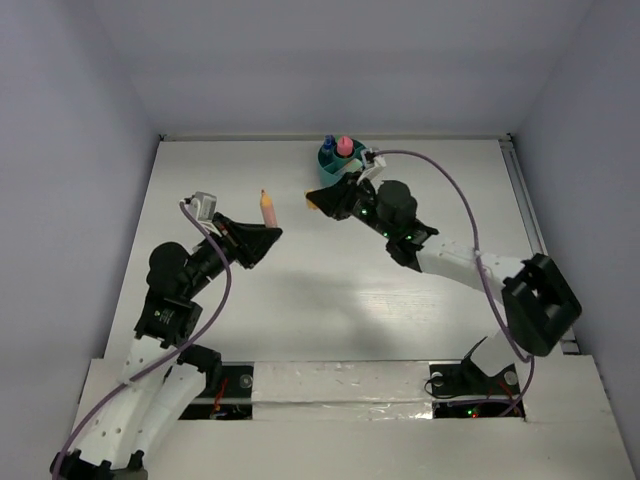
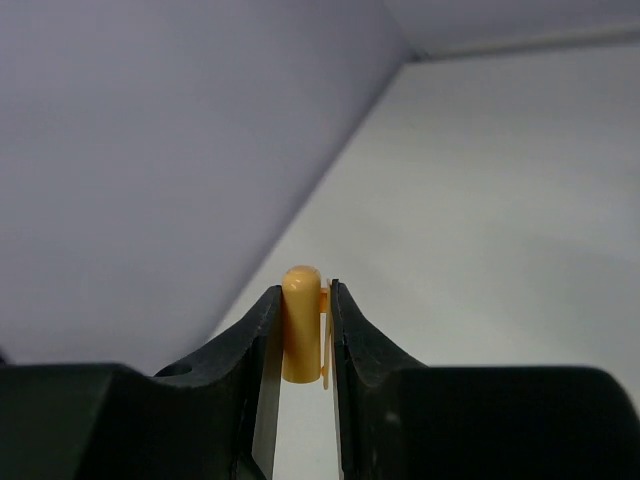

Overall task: Sort the stationery into containers
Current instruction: Close the pen cap on the pen.

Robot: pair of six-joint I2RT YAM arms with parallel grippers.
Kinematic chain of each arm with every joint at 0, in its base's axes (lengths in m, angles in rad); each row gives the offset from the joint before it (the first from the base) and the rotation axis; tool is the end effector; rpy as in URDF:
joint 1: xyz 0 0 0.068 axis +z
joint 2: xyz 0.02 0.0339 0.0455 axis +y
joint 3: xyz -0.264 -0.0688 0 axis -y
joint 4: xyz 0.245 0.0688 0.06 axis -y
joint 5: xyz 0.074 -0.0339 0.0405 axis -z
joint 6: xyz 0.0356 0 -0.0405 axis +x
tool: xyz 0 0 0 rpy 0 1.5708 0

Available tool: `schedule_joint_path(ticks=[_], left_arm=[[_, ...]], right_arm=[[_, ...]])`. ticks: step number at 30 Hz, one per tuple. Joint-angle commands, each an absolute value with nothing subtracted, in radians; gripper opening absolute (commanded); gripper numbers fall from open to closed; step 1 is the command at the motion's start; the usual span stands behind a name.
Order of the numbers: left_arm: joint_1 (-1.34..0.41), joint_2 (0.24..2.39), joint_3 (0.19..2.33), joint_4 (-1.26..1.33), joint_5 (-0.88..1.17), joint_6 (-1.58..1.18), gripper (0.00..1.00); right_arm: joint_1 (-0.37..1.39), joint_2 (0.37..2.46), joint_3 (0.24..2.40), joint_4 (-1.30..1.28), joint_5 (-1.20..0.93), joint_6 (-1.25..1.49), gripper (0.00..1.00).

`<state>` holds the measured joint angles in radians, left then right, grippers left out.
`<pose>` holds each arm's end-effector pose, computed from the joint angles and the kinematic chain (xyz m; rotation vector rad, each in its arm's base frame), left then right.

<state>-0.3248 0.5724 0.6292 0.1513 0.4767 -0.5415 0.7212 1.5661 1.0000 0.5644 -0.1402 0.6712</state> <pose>0.1300 -0.0610 0.3521 0.2667 1.4431 -1.0377 0.2723 0.2460 0.2965 -0.1617 1.6972 1.1804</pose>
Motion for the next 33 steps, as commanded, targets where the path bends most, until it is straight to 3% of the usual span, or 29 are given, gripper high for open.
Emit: schedule_joint_path(ticks=[1, 10, 33], left_arm=[[-0.321, 0.597, 0.563, 0.457, 0.713, -0.748, 0.0], [-0.321, 0.629, 0.473, 0.75, 0.837, -0.948, 0.0], [-0.321, 0.753, 0.474, 0.796, 0.887, -0.959, 0.0]], right_arm=[[0.721, 1.48, 0.985, 0.744, -0.216, 0.681, 0.0], [0.68, 1.457, 1.015, 1.0, -0.356, 0.885, 0.0], [0.709, 1.595, 1.104, 1.226, -0.468, 1.072, 0.0]])
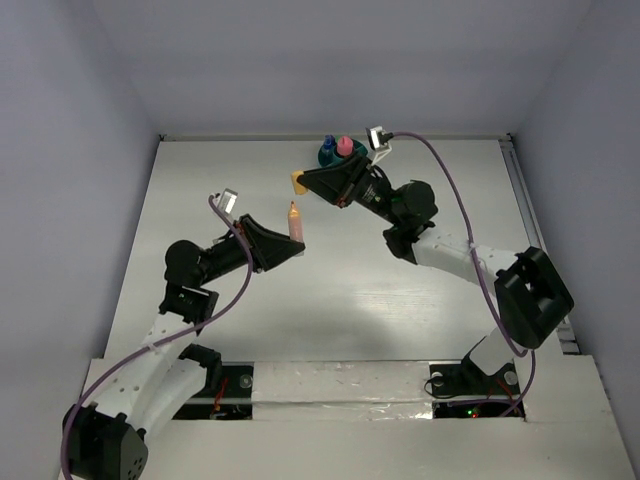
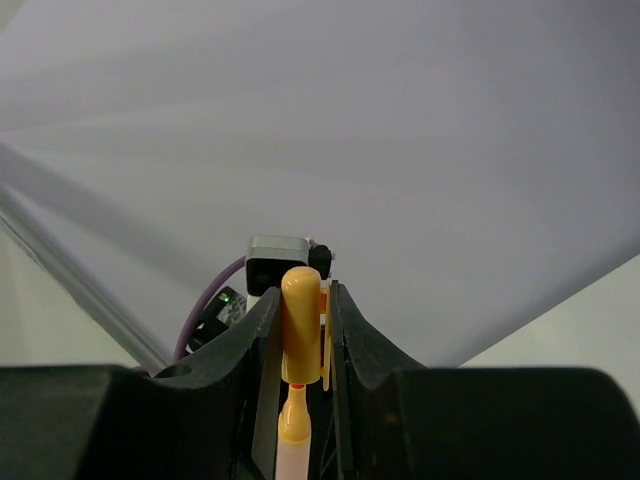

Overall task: Sort the stationery into containers
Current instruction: Close the pen cap on the pen.

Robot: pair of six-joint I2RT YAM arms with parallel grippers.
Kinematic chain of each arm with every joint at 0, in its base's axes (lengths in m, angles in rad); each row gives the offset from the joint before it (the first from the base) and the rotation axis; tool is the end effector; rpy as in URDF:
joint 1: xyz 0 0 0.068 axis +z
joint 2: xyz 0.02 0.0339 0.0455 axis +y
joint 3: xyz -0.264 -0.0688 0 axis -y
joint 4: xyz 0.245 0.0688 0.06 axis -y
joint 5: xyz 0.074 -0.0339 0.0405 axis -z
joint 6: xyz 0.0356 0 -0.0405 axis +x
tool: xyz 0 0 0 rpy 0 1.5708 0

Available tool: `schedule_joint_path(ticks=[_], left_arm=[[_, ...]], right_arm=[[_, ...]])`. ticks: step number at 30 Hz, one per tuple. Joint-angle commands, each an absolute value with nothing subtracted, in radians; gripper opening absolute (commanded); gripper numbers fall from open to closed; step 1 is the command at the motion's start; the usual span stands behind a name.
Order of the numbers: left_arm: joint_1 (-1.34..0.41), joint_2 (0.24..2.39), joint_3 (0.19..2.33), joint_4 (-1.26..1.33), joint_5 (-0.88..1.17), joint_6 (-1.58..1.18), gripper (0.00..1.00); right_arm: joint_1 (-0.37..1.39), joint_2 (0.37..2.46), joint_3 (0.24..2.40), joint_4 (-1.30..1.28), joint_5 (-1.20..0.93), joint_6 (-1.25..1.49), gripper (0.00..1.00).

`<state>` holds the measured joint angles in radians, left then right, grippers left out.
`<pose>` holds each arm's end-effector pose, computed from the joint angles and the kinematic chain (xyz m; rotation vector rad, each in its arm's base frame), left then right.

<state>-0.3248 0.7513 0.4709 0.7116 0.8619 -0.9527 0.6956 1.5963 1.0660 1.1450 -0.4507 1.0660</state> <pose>0.1500 -0.0790 0.3242 0.4469 1.4025 -1.5543 0.2626 0.2394 0.3664 -0.2753 1.1688 1.7947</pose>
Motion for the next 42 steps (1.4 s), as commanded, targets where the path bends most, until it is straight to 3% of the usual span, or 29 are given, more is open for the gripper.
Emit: schedule_joint_path(ticks=[1, 42], left_arm=[[-0.321, 0.756, 0.474, 0.799, 0.887, -0.957, 0.0], [-0.321, 0.765, 0.532, 0.919, 0.831, -0.994, 0.0]], right_arm=[[0.709, 1.598, 1.104, 1.227, -0.466, 1.072, 0.0], [0.755, 1.644, 1.02, 1.428, -0.523, 1.146, 0.0]])
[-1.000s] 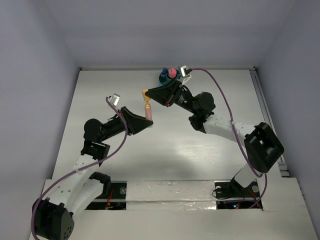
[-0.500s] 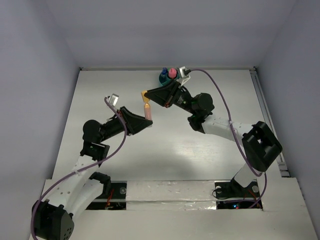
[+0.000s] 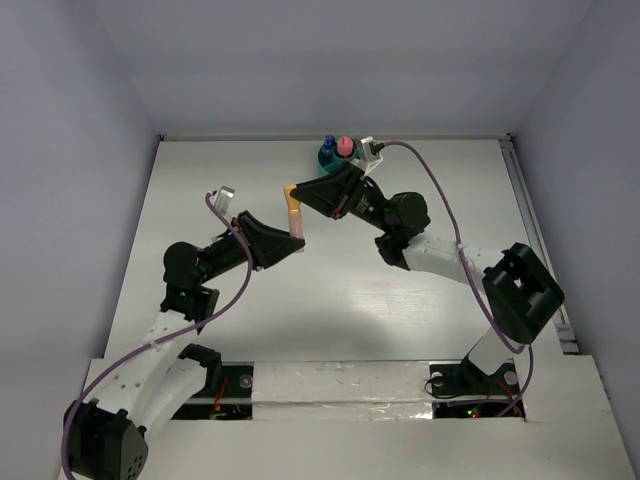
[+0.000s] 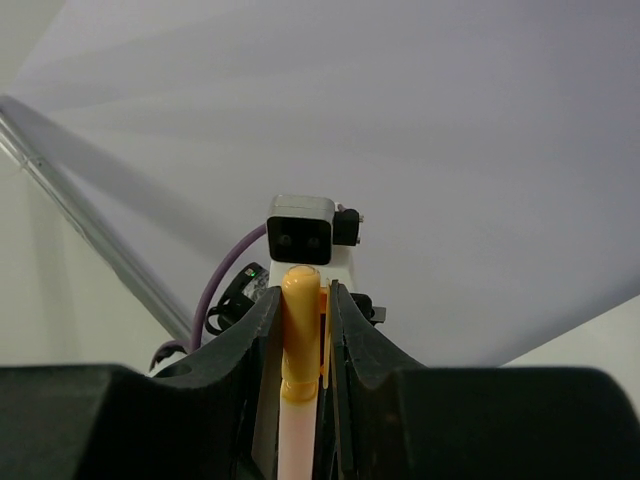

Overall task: Sort the stationery into containers
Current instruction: Close the pen cap on the pen.

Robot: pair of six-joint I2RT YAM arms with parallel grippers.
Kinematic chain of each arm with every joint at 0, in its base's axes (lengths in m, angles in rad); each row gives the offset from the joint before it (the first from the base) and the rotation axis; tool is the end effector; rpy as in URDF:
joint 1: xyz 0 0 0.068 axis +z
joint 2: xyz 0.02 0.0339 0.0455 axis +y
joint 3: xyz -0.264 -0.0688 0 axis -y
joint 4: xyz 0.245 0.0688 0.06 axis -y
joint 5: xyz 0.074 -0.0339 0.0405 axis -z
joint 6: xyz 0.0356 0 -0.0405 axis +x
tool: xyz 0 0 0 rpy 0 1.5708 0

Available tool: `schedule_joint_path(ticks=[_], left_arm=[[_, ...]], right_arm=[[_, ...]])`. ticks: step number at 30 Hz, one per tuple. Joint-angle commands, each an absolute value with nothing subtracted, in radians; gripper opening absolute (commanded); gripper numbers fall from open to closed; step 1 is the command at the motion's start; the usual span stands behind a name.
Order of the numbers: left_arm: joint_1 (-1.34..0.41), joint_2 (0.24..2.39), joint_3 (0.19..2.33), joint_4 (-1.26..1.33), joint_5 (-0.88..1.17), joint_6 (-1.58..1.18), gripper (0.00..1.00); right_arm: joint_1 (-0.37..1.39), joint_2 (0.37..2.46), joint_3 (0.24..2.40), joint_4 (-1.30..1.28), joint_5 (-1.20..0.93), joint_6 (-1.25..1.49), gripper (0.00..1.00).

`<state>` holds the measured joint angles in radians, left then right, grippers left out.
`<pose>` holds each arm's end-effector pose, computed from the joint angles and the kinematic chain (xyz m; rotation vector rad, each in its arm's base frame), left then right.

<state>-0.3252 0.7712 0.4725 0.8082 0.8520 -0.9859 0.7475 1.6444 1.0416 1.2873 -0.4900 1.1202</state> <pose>0.1502 -0.0789 0.3303 0.4548 1.3367 -1.5621 0.2504 0.2549 0.3540 -0.3438 1.1173 1.9057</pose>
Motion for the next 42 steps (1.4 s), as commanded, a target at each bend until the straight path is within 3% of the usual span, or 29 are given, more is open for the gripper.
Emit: schedule_joint_path(ticks=[1, 21, 34, 42], left_arm=[[-0.321, 0.764, 0.544, 0.914, 0.828, -0.985, 0.0], [-0.321, 0.744, 0.687, 0.836, 0.755, -0.89, 0.0], [-0.321, 0.831, 0.891, 0.704, 0.815, -0.856, 0.0], [-0.321, 0.874, 0.962, 0.68, 0.819, -0.854, 0.0]], right_arm=[[0.767, 1.64, 1.011, 1.425, -0.519, 1.14, 0.0], [0.868, 1.552, 0.827, 1.304, -0.497, 0.963, 0.0], [0.913, 1.459, 0.698, 0.839, -0.612, 0.752, 0.0], [0.992, 1.434, 0.604, 0.704, -0.574, 0.673, 0.0]])
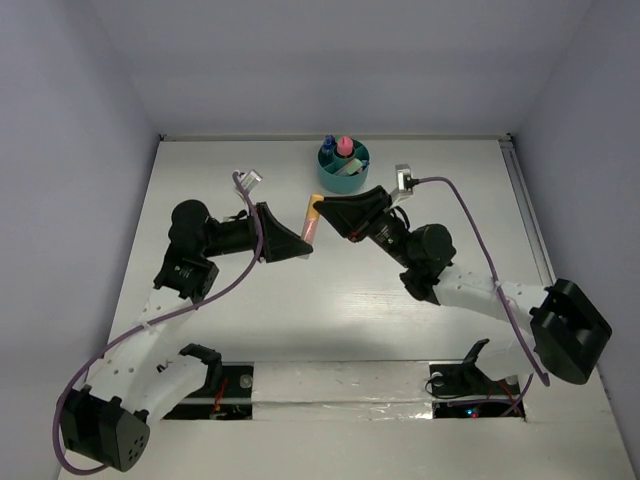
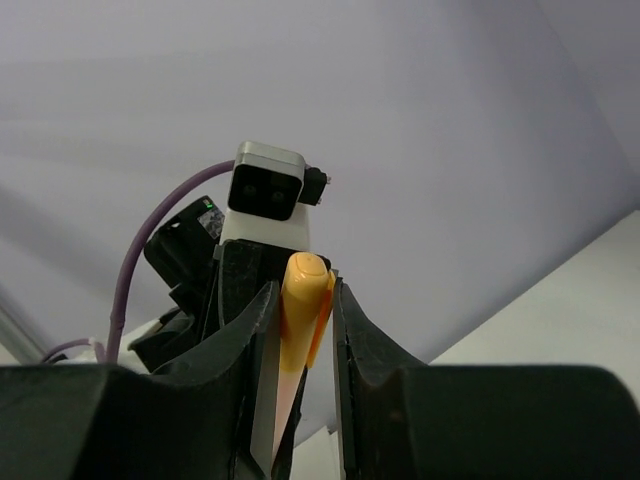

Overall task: Sort the stationery into containers
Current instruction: Close the pen cap on the pen.

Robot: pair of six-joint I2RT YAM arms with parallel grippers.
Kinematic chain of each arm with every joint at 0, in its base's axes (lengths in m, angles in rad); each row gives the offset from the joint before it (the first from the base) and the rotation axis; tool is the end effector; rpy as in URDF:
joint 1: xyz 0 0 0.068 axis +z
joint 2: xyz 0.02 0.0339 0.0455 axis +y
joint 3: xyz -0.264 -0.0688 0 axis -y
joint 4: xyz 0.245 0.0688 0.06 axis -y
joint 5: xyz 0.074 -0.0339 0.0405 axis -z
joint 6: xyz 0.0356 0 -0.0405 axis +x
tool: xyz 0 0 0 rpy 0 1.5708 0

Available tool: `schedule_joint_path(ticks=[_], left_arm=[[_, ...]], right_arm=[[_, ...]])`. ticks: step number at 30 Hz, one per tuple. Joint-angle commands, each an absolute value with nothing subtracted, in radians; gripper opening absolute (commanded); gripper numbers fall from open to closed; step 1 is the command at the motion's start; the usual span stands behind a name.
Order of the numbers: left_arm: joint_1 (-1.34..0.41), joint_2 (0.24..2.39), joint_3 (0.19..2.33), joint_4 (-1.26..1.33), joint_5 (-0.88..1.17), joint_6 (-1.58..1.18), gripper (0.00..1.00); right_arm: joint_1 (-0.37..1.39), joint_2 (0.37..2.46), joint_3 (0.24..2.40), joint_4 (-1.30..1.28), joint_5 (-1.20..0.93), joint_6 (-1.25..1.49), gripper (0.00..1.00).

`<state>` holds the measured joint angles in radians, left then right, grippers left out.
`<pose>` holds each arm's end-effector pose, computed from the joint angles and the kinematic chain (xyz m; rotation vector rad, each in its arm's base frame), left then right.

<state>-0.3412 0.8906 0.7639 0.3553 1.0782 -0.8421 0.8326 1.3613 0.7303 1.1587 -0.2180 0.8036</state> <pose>0.1714 -0.0942 0.3679 0.6569 1.5748 -1.6339 0.1910 0.2214 0.3304 -0.2403 1.1691 1.5769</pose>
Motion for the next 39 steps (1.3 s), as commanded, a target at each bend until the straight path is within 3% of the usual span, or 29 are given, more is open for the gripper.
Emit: schedule_joint_path(ticks=[1, 9, 13, 19, 24, 26, 27, 30, 39], left_arm=[[-0.321, 0.876, 0.969, 0.669, 0.815, -0.85, 0.0], [-0.311, 0.897, 1.023, 0.607, 0.799, -0.81, 0.0], [-0.311, 0.878, 0.991, 0.536, 0.792, -0.766, 0.0], [-0.311, 0.85, 0.864, 0.324, 0.844, -0.66, 0.0], [-0.311, 0.77, 0.712, 0.294, 0.85, -0.62, 0.0], [-0.311, 0.752, 0.684, 0.307, 0.857, -0.629, 0.0], [-0.311, 0.74, 0.678, 0.313, 0.861, -0.632, 0.0], [-0.311, 0.73, 0.66, 0.324, 0.853, -0.638, 0.0], [-0.311, 0.745, 0.611, 0.37, 0.885, -0.664, 0.0]], right_arm=[[1.005, 1.434, 0.597, 0.701, -0.572, 0.667, 0.0], [1.077, 1.422, 0.531, 0.741, -0.548, 0.689, 0.0], [1.077, 1.353, 0.537, 0.761, -0.419, 0.704, 0.0], [1.029, 1.281, 0.626, 0.756, -0.264, 0.71, 0.0], [0.994, 1.275, 0.738, 0.661, -0.279, 0.683, 0.0], [0.97, 1.276, 0.747, 0.655, -0.296, 0.686, 0.27], [0.969, 1.276, 0.752, 0.649, -0.302, 0.692, 0.55], [0.927, 1.249, 0.755, 0.644, -0.308, 0.692, 0.8], [0.881, 1.195, 0.778, 0.65, -0.315, 0.669, 0.89]])
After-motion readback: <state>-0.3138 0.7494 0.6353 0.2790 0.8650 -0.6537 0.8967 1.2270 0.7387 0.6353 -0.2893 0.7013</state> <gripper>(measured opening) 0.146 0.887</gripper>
